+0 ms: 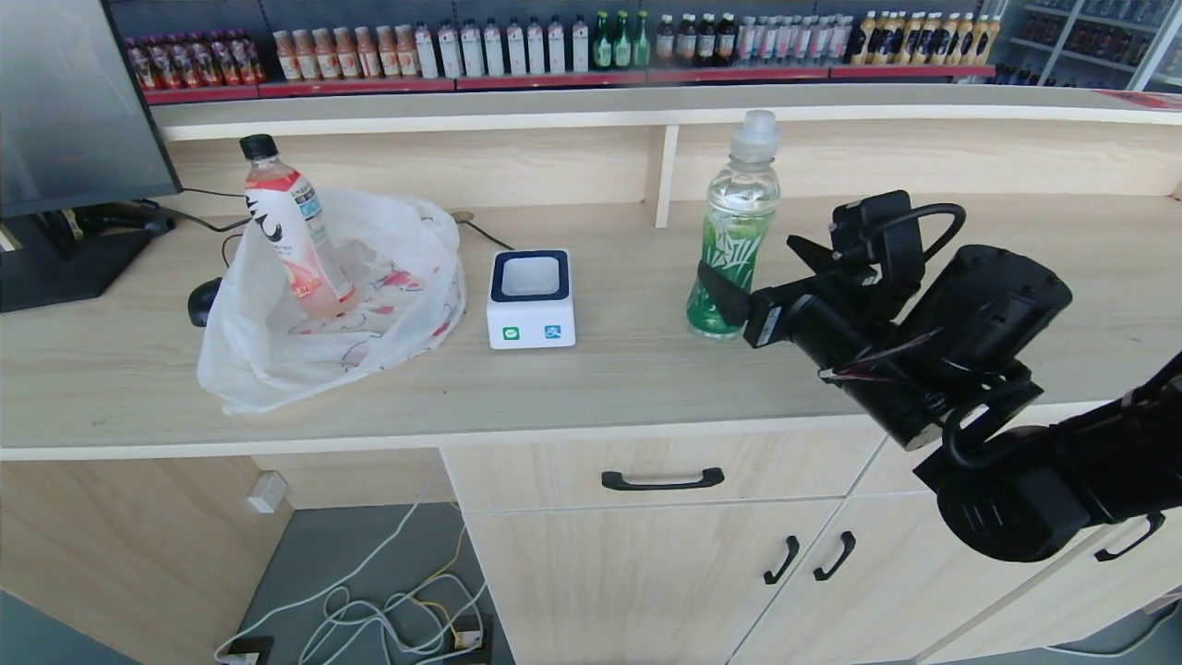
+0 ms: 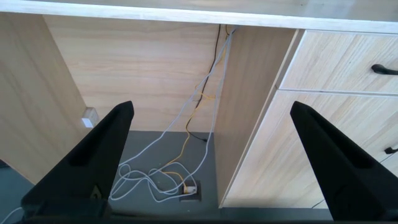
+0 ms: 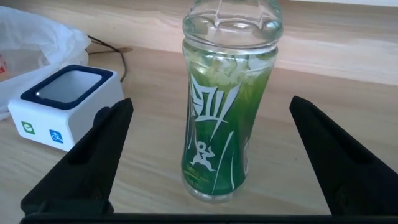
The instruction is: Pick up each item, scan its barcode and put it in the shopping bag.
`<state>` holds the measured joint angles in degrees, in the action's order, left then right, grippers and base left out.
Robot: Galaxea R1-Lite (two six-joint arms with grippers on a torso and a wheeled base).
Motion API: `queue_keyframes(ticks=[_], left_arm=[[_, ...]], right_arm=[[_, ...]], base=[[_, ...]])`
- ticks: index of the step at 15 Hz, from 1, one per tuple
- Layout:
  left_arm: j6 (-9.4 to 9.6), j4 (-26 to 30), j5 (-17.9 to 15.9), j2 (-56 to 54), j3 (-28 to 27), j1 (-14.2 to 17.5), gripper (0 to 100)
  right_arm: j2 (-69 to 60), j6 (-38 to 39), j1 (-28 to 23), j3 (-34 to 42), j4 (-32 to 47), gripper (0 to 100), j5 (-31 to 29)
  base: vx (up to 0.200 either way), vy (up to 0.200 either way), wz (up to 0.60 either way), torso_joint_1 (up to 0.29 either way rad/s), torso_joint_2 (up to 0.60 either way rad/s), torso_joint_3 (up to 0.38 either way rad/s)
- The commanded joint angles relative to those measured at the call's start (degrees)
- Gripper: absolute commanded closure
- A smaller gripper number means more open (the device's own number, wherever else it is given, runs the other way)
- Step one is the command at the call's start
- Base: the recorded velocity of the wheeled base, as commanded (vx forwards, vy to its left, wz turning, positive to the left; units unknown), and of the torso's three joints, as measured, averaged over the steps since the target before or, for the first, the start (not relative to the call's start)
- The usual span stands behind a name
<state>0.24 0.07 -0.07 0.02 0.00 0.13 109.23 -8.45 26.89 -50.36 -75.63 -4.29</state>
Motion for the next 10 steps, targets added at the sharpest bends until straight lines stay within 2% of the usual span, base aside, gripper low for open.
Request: queue_keyframes(ticks=[1,3,10], left_arm=[[0.02,0.01,-0.01,-0.02,0.00,0.04,0],[0.02,0.01,-0.01,-0.02,0.00,0.04,0],[0.02,-0.07,-0.01,-0.02,0.00,0.04,0]], right_arm=[[1.95,-0.08,0.09,-1.41,-0.04,0,-0.28],[3.54,0.27,-0.09,-5.01,0.48,0,-4.23],[7.14,2.03,-0.53,-11.25,3.12,0,-5.38]], base=[[0.000,0.000,0.00,0.000,0.00,0.000],[0.000,0.000,0.00,0.000,0.00,0.000],[0.000,0.000,0.00,0.000,0.00,0.000]])
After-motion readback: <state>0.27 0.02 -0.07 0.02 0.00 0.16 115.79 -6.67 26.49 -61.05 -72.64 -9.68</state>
